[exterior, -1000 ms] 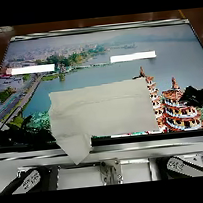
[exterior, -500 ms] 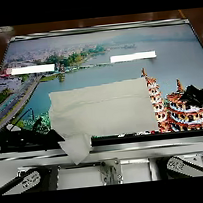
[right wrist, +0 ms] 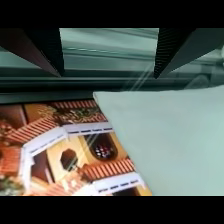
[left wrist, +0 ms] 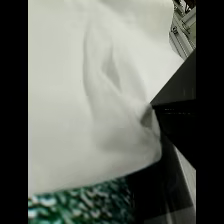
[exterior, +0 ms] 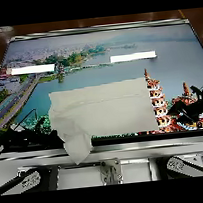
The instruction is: Fold the shirts.
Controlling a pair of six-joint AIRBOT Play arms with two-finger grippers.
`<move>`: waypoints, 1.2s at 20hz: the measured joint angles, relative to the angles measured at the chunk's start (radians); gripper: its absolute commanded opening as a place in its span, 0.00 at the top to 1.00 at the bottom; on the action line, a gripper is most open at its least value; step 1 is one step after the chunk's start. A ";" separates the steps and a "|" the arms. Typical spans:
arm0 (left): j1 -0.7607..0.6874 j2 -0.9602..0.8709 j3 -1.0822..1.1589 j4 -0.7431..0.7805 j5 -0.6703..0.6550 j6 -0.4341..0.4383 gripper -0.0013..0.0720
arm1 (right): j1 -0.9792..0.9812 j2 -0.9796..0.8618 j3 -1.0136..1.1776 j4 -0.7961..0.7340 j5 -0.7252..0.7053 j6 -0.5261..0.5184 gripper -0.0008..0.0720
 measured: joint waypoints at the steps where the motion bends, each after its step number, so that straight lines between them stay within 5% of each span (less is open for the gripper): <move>1: 0.000 0.005 0.000 0.002 -0.010 0.001 0.92 | 0.000 -0.004 -0.041 0.008 -0.010 -0.006 0.07; 14: 0.000 0.073 0.004 -0.011 -0.051 0.011 0.92 | -0.001 -0.091 -0.229 0.131 -0.164 -0.041 0.14; 18: 0.000 0.076 0.004 -0.011 -0.036 0.012 0.92 | 0.000 -0.117 -0.254 0.145 -0.185 -0.054 0.46; 19: 0.000 0.076 0.004 -0.011 -0.027 0.014 0.92 | 0.006 -0.121 -0.257 0.161 -0.195 -0.056 0.57; 20: 0.000 0.077 0.007 -0.011 -0.019 0.015 0.92 | 0.022 -0.123 -0.259 0.175 -0.214 -0.061 0.81; 21: 0.000 0.077 0.012 -0.011 -0.010 0.016 0.92 | 0.043 -0.126 -0.260 0.177 -0.237 -0.063 0.90; 24: 0.000 0.077 0.060 -0.011 -0.010 0.023 0.92 | 0.131 -0.126 -0.242 0.183 -0.244 -0.079 0.90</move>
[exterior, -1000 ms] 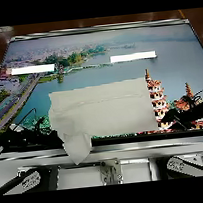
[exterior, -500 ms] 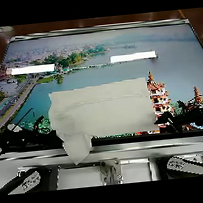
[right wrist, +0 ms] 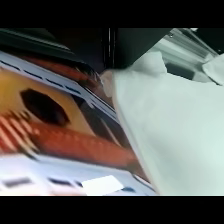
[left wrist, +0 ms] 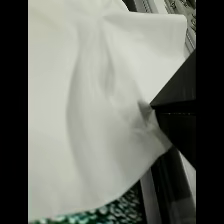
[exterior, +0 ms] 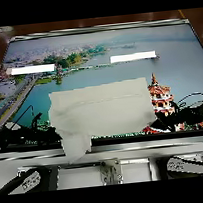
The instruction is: Fold the shirts.
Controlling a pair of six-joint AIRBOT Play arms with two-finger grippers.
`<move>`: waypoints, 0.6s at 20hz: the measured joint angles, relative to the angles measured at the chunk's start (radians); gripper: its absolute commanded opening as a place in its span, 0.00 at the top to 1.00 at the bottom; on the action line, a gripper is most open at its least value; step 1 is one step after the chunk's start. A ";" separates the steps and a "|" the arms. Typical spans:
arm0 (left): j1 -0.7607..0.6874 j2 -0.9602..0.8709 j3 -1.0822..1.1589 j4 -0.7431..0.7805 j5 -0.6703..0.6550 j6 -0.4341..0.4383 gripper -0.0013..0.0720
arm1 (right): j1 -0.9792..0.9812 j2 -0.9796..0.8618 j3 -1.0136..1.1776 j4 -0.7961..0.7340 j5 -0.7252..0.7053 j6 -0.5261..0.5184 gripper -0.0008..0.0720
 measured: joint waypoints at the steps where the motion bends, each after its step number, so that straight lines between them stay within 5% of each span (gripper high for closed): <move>1: 0.000 0.000 0.027 0.000 -0.012 0.004 0.92 | 0.028 0.003 0.018 -0.008 -0.001 -0.003 0.90; 12: -0.002 -0.005 0.529 0.003 -0.160 0.010 0.92 | 0.182 0.150 0.443 -0.014 0.068 0.002 0.90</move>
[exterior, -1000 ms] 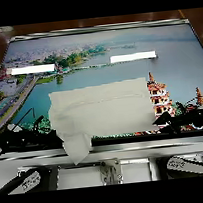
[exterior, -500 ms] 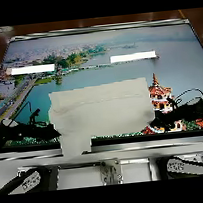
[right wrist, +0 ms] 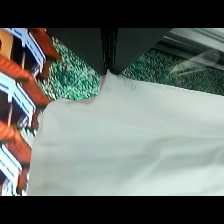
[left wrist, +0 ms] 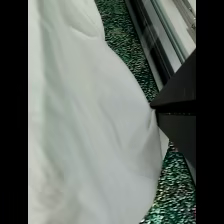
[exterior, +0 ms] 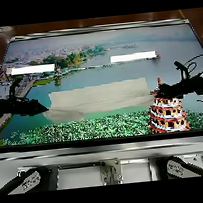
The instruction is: Fold the shirts.
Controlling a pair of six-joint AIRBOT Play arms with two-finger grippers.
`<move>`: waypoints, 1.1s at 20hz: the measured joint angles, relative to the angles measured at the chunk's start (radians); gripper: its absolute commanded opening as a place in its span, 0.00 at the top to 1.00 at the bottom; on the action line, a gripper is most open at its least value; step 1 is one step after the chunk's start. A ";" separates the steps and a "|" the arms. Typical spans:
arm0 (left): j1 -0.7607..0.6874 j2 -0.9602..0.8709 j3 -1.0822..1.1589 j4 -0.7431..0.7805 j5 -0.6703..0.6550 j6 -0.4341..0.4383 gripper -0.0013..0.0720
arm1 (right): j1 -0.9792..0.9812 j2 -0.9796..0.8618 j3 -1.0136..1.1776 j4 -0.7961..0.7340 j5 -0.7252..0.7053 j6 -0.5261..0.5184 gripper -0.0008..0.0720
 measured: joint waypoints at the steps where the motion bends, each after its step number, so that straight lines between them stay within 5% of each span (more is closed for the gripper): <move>1: -0.002 -0.010 0.031 0.000 0.021 -0.008 0.92 | 0.021 0.000 0.022 0.001 -0.035 0.008 0.90; 14: -0.010 -0.429 0.314 -0.062 0.119 -0.049 0.92 | 0.200 -0.238 0.077 -0.026 -0.566 0.146 0.90; 22: -0.049 -0.618 0.400 -0.167 0.148 -0.060 0.89 | 0.208 -0.327 0.077 -0.015 -0.731 0.182 0.90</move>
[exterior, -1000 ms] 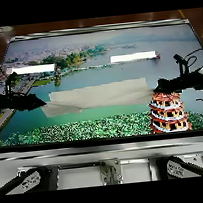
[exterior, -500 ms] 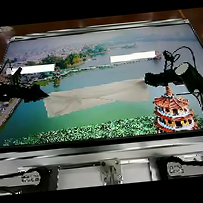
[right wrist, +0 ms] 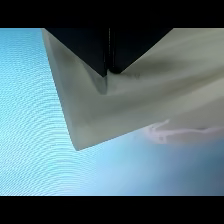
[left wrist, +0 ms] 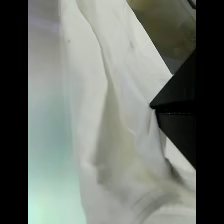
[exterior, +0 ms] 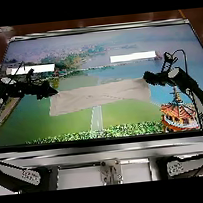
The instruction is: Fold the shirts.
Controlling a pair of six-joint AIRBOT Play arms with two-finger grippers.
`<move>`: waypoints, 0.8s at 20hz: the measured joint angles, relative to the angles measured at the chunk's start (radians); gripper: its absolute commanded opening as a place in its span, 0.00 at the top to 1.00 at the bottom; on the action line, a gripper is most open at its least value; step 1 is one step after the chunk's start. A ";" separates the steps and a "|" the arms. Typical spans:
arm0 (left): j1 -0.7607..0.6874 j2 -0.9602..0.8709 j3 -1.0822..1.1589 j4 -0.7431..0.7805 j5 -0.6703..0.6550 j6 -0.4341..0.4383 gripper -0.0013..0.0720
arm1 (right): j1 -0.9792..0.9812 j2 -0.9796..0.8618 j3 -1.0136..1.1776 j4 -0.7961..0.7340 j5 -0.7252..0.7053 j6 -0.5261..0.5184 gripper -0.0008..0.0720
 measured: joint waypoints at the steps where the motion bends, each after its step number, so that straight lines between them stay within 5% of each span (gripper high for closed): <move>1: -0.001 -0.008 0.002 0.002 0.000 -0.012 0.83 | 0.000 -0.009 0.000 0.000 0.006 0.004 0.90; 3: -0.003 -0.018 0.007 0.022 -0.006 -0.055 0.34 | 0.000 -0.017 0.000 -0.003 0.031 0.008 0.84; 4: -0.001 -0.021 0.011 0.037 -0.017 -0.080 0.25 | 0.000 -0.018 0.000 -0.011 0.048 0.008 0.54; 5: 0.003 -0.023 0.018 0.053 -0.038 -0.104 0.25 | -0.002 -0.016 0.000 -0.026 0.066 0.008 0.13; 11: 0.065 -0.003 0.090 0.097 -0.209 -0.169 0.27 | -0.098 0.049 0.000 -0.083 0.180 0.015 0.08; 16: 0.080 0.068 0.108 0.105 -0.266 -0.178 0.27 | -0.212 -0.013 0.000 0.072 0.357 -0.010 0.08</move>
